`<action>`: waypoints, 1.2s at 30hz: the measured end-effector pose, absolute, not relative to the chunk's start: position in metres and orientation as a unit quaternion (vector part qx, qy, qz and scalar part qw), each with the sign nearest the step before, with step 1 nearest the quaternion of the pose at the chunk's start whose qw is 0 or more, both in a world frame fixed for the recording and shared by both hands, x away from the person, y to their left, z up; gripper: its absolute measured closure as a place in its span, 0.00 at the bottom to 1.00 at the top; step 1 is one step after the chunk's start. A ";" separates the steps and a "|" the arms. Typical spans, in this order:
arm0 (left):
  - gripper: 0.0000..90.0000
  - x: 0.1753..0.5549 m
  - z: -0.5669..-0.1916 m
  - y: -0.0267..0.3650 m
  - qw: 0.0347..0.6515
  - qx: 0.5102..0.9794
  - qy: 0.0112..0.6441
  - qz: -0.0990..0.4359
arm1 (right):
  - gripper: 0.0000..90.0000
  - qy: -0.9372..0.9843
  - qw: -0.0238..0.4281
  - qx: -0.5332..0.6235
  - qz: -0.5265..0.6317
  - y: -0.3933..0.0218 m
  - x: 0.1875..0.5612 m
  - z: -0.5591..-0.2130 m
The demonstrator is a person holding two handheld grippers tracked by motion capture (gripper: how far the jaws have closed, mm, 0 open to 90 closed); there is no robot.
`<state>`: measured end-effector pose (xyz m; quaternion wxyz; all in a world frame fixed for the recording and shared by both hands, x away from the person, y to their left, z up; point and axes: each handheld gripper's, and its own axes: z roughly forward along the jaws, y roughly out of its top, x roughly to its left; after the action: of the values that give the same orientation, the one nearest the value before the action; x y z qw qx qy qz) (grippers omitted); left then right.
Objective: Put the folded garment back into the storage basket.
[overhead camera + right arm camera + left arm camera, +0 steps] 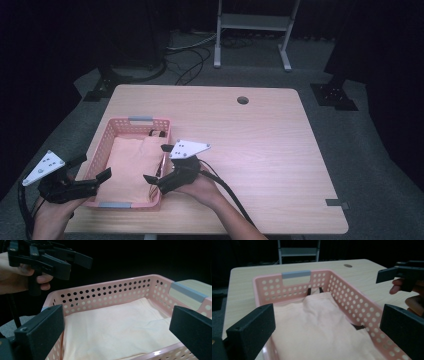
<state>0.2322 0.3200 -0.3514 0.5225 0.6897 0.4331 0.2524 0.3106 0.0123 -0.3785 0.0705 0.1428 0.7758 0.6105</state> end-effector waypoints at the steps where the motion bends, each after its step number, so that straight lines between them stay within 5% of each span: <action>1: 0.00 0.232 -0.349 0.318 0.526 0.691 0.428 0.251 | 0.00 0.775 0.072 0.142 0.611 0.011 0.311 -0.377; 36: 0.00 0.268 -0.305 0.184 0.560 0.744 0.305 0.199 | 0.00 0.755 0.162 0.159 0.616 -0.115 0.299 -0.335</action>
<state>0.2675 0.1840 -0.3053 0.5600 0.7441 0.3052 0.1991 0.2989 -0.1152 -0.3349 0.1618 0.1590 0.7547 0.6156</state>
